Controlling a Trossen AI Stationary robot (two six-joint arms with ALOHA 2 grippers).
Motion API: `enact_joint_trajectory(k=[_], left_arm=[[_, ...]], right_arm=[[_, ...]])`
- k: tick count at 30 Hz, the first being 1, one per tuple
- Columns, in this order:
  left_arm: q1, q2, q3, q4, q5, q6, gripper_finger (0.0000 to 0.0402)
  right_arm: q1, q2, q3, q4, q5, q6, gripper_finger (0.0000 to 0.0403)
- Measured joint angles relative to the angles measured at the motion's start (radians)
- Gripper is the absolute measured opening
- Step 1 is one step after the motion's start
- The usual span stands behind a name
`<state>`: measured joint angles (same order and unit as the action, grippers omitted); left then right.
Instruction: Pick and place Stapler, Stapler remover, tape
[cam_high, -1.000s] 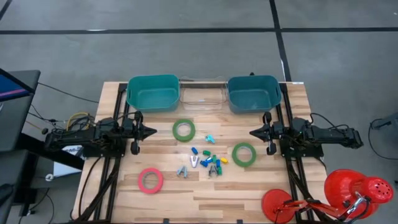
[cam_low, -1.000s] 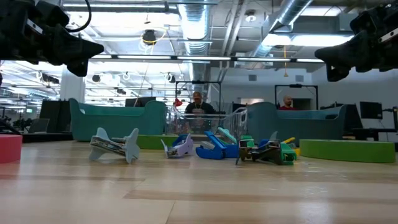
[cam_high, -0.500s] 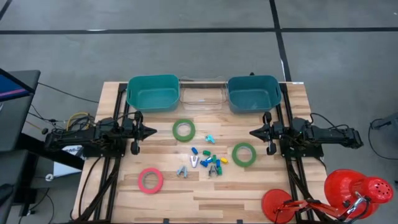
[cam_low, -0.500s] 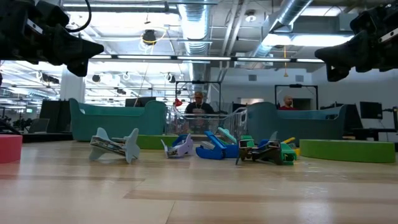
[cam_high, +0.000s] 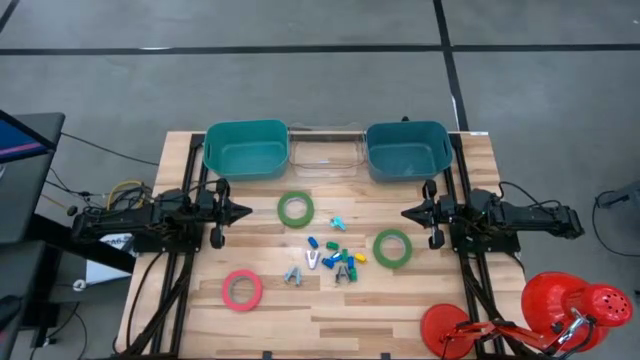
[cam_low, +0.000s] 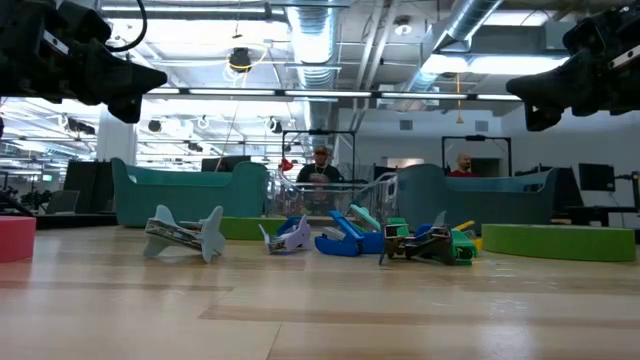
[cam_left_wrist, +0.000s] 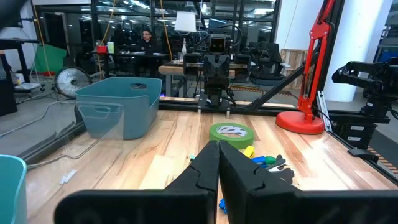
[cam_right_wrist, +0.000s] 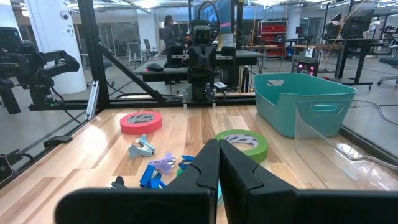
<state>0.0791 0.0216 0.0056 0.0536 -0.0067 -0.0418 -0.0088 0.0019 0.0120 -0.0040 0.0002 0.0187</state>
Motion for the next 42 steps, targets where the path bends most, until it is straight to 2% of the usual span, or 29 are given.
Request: enact_joint_trajectory(k=[28, 38, 42], left_arm=[[0.000, 0.000, 0.000, 0.003, 0.000, 0.000, 0.0003], [0.000, 0.000, 0.000, 0.111, 0.000, -0.002, 0.0003], [0.000, 0.000, 0.000, 0.178, 0.000, -0.093, 0.0003]], right_arm=[[0.000, 0.000, 0.000, 0.000, 0.000, 0.000, 0.0000], [0.000, 0.000, 0.000, 0.000, 0.000, 0.000, 0.0000], [0.000, 0.000, 0.000, 0.000, 0.000, 0.000, 0.0000]])
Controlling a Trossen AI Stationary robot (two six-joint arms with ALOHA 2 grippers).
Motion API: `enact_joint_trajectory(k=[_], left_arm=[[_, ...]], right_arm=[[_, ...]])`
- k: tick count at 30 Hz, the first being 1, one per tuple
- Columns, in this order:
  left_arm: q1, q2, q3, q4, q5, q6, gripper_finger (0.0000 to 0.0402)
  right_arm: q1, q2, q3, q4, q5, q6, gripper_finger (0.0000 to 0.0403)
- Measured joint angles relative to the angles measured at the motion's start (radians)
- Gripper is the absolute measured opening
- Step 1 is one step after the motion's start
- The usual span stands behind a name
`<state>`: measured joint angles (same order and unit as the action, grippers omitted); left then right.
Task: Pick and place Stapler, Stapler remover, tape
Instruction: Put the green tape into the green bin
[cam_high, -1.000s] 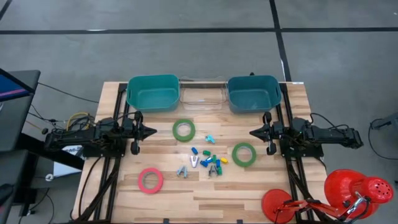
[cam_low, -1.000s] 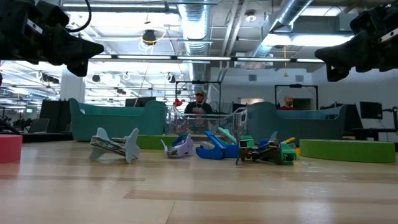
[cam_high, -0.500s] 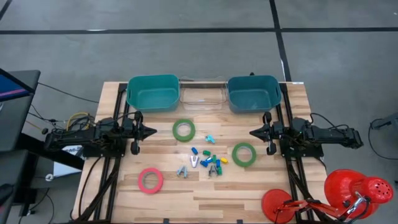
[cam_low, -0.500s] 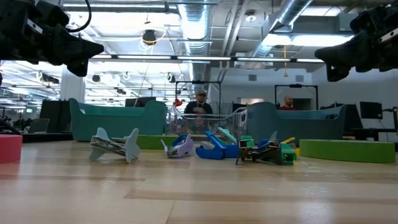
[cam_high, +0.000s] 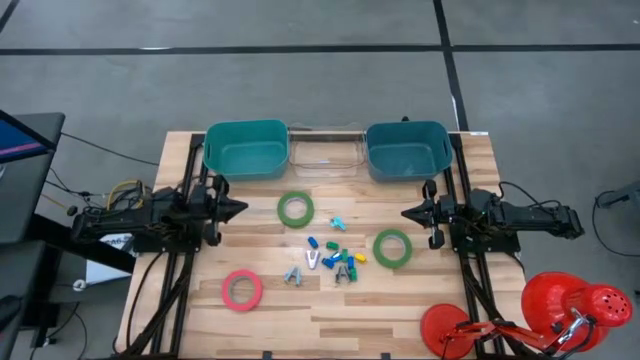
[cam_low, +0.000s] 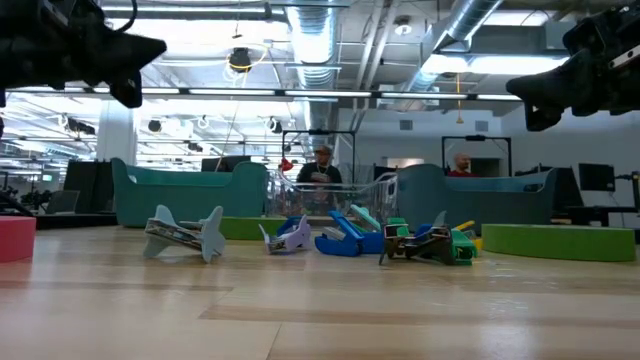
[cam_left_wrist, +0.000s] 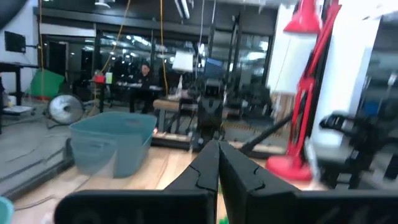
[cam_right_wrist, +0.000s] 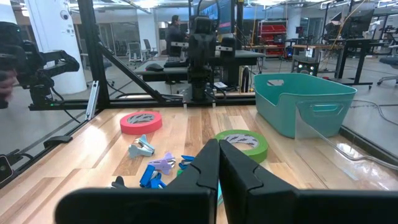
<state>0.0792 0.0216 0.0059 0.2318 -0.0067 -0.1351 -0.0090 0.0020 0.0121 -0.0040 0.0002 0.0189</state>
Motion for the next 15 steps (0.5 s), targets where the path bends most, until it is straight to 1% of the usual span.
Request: enact_joint_trajectory(k=[3, 9, 15], left_arm=[[0.000, 0.000, 0.000, 0.015, 0.000, -0.056, 0.0003], [0.000, 0.000, 0.004, 0.025, 0.005, -0.103, 0.0003], [0.000, 0.033, 0.064, 0.032, 0.018, -0.114, 0.0003]], right_arm=[[0.000, 0.000, 0.000, 0.000, 0.000, 0.000, 0.0000], [0.000, 0.000, 0.000, 0.000, 0.000, 0.000, 0.0000], [0.000, 0.000, 0.000, 0.000, 0.000, 0.000, 0.0000]])
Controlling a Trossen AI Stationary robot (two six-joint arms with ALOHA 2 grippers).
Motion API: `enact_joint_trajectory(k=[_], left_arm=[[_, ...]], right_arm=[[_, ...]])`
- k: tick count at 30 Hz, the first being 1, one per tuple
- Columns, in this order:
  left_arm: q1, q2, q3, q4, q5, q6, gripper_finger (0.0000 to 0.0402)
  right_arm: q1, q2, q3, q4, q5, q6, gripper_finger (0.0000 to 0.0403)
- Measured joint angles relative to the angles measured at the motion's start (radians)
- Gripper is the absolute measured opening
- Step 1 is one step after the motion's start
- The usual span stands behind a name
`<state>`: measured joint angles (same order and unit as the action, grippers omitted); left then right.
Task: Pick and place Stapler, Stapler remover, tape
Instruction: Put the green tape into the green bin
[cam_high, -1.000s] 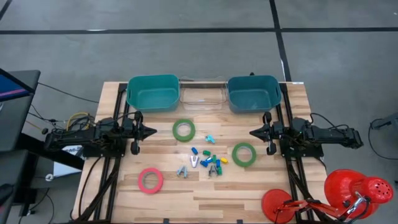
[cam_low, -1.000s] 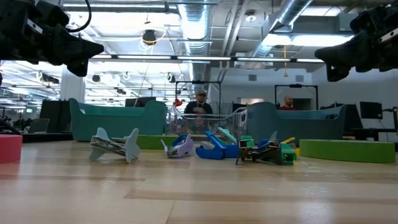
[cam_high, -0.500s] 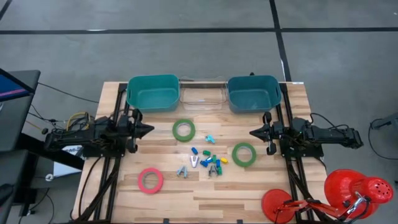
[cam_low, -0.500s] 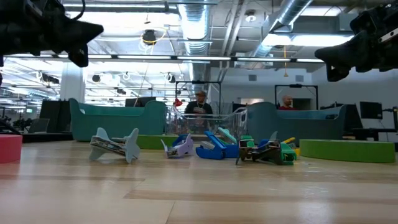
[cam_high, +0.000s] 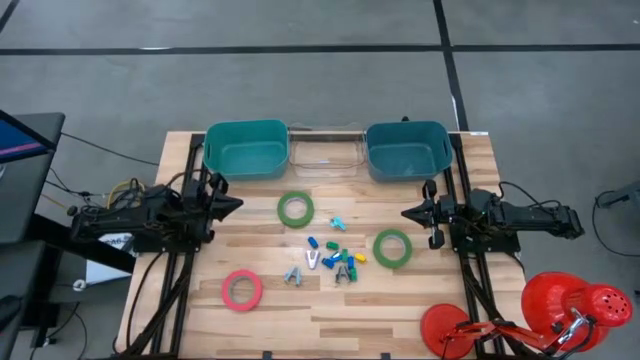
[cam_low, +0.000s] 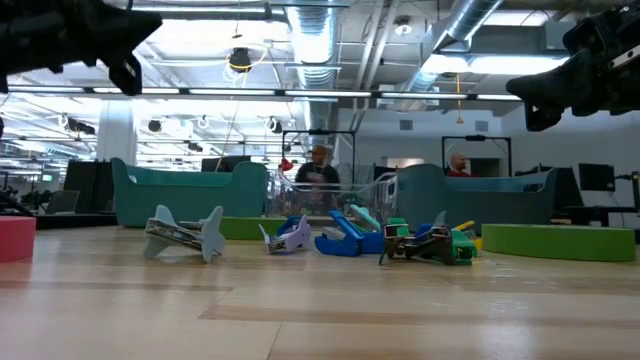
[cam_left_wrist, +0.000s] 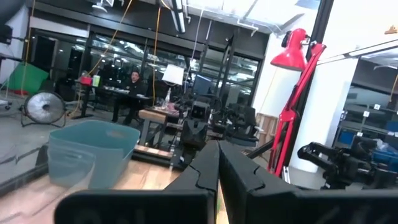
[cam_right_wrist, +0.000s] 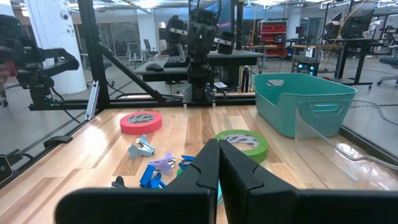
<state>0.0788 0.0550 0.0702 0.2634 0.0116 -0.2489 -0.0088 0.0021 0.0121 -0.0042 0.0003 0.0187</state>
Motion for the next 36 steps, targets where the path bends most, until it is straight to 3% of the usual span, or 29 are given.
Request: enact_joint_trajectory(k=[25, 36], left_arm=[[0.000, 0.596, 0.439, -0.007, 0.121, 0.000, 0.0003], [0.000, 0.722, 0.700, -0.360, 0.121, -0.003, 0.0003]], right_arm=[[0.000, 0.000, 0.000, 0.000, 0.000, 0.000, 0.0000], [0.000, 0.000, 0.000, 0.000, 0.000, 0.000, 0.0000]])
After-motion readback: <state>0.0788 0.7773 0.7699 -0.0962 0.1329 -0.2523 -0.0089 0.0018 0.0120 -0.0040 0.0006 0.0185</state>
